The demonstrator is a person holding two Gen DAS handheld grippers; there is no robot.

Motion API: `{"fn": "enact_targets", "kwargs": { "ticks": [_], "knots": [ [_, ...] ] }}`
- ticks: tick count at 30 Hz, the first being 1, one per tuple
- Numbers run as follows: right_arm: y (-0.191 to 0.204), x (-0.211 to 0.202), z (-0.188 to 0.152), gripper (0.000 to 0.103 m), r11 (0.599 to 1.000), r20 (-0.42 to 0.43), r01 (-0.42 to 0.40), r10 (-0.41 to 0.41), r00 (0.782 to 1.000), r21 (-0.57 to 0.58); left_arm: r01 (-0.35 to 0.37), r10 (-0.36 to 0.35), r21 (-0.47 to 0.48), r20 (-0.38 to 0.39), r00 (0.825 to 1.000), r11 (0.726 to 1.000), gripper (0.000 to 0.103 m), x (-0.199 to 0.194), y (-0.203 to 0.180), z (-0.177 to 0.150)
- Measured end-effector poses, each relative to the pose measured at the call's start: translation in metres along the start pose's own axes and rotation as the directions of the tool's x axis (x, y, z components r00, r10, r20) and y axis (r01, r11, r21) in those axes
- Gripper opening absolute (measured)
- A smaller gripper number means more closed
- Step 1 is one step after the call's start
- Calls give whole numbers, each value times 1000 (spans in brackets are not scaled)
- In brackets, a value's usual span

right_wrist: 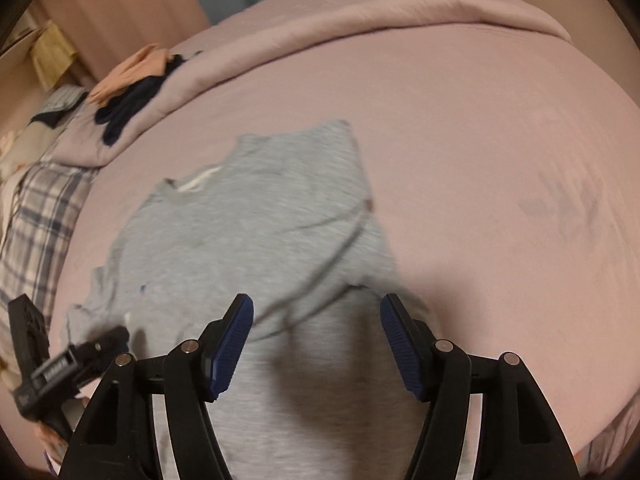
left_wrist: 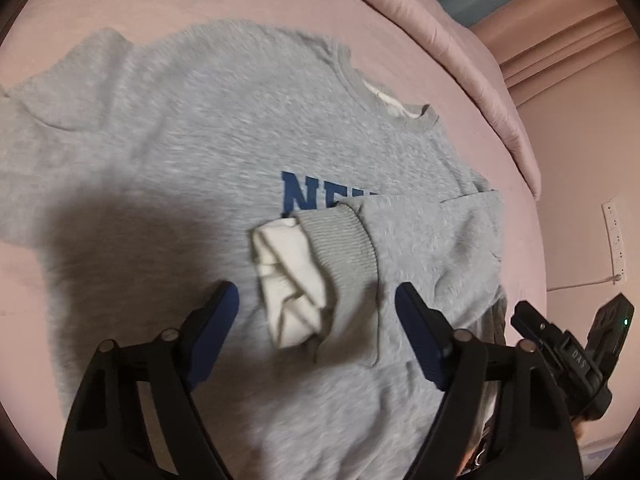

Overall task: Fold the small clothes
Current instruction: 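Lower the sleeve onto the chest and open the right gripper, then grasp the folded cuff with the left gripper and hold it on the chest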

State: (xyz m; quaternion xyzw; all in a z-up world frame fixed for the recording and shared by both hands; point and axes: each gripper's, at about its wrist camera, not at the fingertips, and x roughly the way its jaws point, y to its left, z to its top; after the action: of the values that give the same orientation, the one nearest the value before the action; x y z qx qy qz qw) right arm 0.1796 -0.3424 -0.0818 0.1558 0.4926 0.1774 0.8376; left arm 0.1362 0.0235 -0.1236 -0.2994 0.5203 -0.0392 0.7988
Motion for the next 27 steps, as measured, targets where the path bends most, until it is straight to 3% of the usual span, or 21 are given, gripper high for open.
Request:
{"fn": "enact_targets", "kwargs": {
  "ticks": [1, 3, 4, 6, 8, 16, 19, 23, 27],
  "knots": [
    [-4, 2, 0, 66, 1000, 0, 10, -10, 1000, 8, -1, 1, 15, 14, 1000, 1000, 73, 1, -4, 0],
    [-8, 3, -1, 66, 1000, 2, 22, -22, 1000, 17, 16, -16, 27, 12, 1000, 1000, 51, 6, -10, 1],
    [-10, 5, -1, 66, 1000, 2, 21, -21, 1000, 23, 15, -15, 23, 12, 1000, 1000, 50, 9, -10, 2],
    [-16, 8, -1, 66, 999, -4, 16, -16, 1000, 38, 19, -19, 29, 24, 1000, 999, 26, 10, -12, 3],
    [-21, 10, 0, 66, 998, -4, 11, -10, 1000, 54, 19, -20, 30, 33, 999, 999, 20, 9, -17, 6],
    [-39, 12, -3, 66, 996, -2, 10, -10, 1000, 92, -64, 24, 179, 216, 976, 982, 18, -37, -49, 46],
    [-39, 14, -3, 65, 996, -1, -4, 4, 1000, 93, -157, 95, 213, 277, 956, 964, 18, -42, -56, 59],
    [-39, 19, -3, 52, 995, -5, -24, 25, 1000, 93, -158, 106, 217, 233, 967, 963, 18, -26, -47, 70],
    [-37, 29, -3, 34, 996, -23, -21, 23, 999, 85, -224, 188, 208, 181, 965, 952, 19, 4, -33, 71]
  ]
}}
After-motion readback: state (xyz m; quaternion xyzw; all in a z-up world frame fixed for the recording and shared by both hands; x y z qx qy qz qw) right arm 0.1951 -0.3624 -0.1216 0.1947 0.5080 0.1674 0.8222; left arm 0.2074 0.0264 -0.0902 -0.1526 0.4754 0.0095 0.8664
